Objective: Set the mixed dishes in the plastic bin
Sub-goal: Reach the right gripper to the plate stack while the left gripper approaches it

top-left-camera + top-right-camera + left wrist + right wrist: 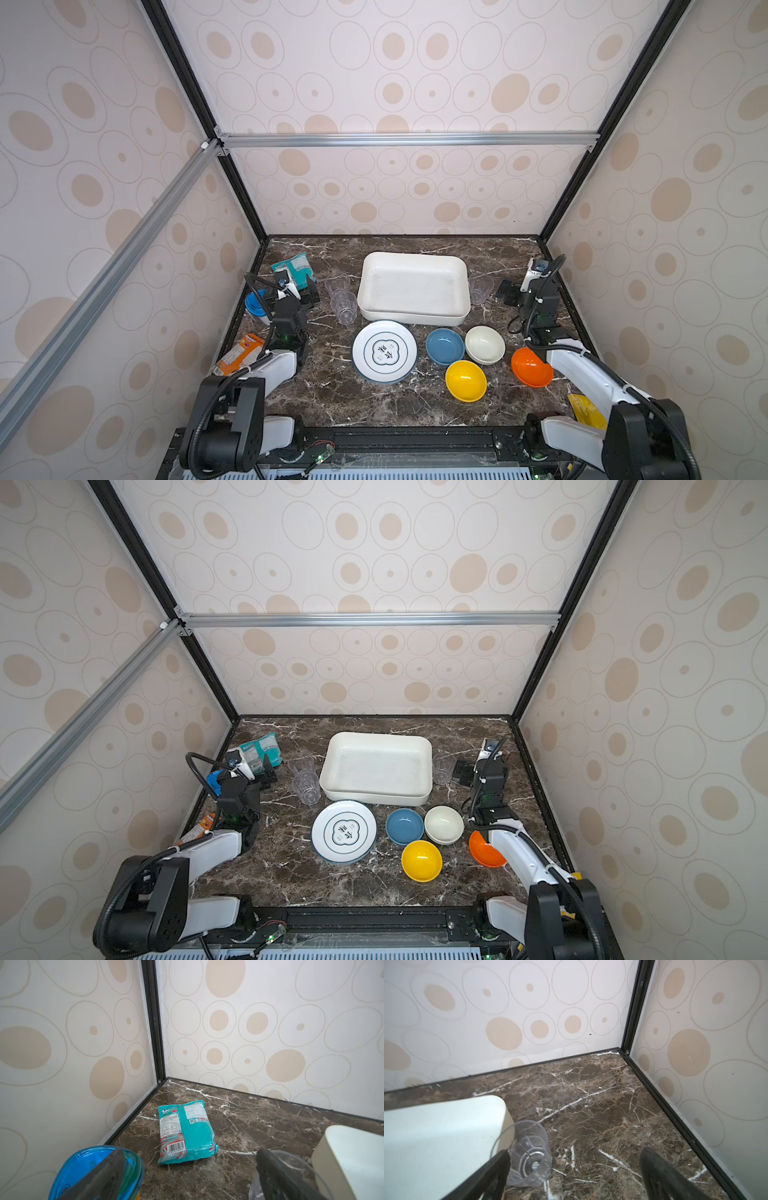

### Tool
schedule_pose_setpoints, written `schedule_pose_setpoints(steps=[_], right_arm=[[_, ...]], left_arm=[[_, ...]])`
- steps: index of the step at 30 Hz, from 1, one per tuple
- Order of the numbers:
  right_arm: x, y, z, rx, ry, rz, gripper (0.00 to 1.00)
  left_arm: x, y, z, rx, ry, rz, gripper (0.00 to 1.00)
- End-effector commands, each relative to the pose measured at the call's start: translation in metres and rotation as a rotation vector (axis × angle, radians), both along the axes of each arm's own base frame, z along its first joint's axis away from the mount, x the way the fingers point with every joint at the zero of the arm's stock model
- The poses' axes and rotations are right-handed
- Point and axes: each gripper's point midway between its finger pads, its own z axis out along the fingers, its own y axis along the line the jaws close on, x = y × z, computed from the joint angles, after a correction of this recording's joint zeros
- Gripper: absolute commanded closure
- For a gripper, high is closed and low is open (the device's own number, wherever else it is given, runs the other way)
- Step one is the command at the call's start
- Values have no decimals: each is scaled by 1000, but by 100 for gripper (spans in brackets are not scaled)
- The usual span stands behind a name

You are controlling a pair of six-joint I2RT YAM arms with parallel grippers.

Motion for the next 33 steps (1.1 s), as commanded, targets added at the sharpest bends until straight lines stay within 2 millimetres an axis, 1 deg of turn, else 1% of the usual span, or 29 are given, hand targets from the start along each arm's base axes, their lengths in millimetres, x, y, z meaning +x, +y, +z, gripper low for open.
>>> schedule_pose_setpoints(steps=[1, 2, 3, 5, 6, 9, 11, 13, 15, 16, 17, 20, 23, 25, 29, 33], right_arm=[[-13, 18, -2, 320, 72, 19, 2], [-11, 36, 3, 346, 68, 122, 11], [-10, 51, 8, 380, 74, 204, 17], [-9, 74, 15, 433, 112, 312, 25], [-9, 85, 20, 439, 136, 351, 26], [-18, 113, 23, 446, 219, 444, 27], [-26, 130, 23, 466, 264, 507, 28], [-34, 145, 18, 478, 324, 549, 34], [-44, 163, 8, 458, 421, 595, 39], [-47, 168, 5, 445, 454, 607, 41], [-54, 182, 0, 424, 490, 639, 44], [-67, 207, -11, 379, 553, 698, 45], [-76, 228, -25, 356, 616, 738, 46], [-82, 238, -36, 338, 670, 759, 52], [-91, 255, -55, 281, 742, 789, 55], [-103, 269, -74, 215, 810, 811, 56]], left_arm=[[-3, -2, -1, -207, 53, -1, 2], [-3, -9, 3, -231, 45, -41, 2], [-3, -17, 7, -262, 43, -84, 2], [-6, -27, 9, -299, 63, -134, 2], [-8, -31, 11, -315, 74, -157, 3], [-19, -47, 10, -358, 126, -237, 8], [-27, -56, 5, -391, 180, -279, 11], [-36, -68, 2, -433, 214, -336, 16], [-44, -83, -3, -488, 245, -407, 21], [-48, -88, -5, -508, 261, -431, 24], [-51, -95, -7, -528, 279, -462, 28], [-60, -108, -18, -567, 340, -508, 35], [-67, -121, -32, -587, 407, -538, 41], [-71, -129, -42, -599, 446, -556, 42], [-77, -144, -61, -607, 510, -574, 44], [-89, -159, -84, -613, 587, -590, 47]])
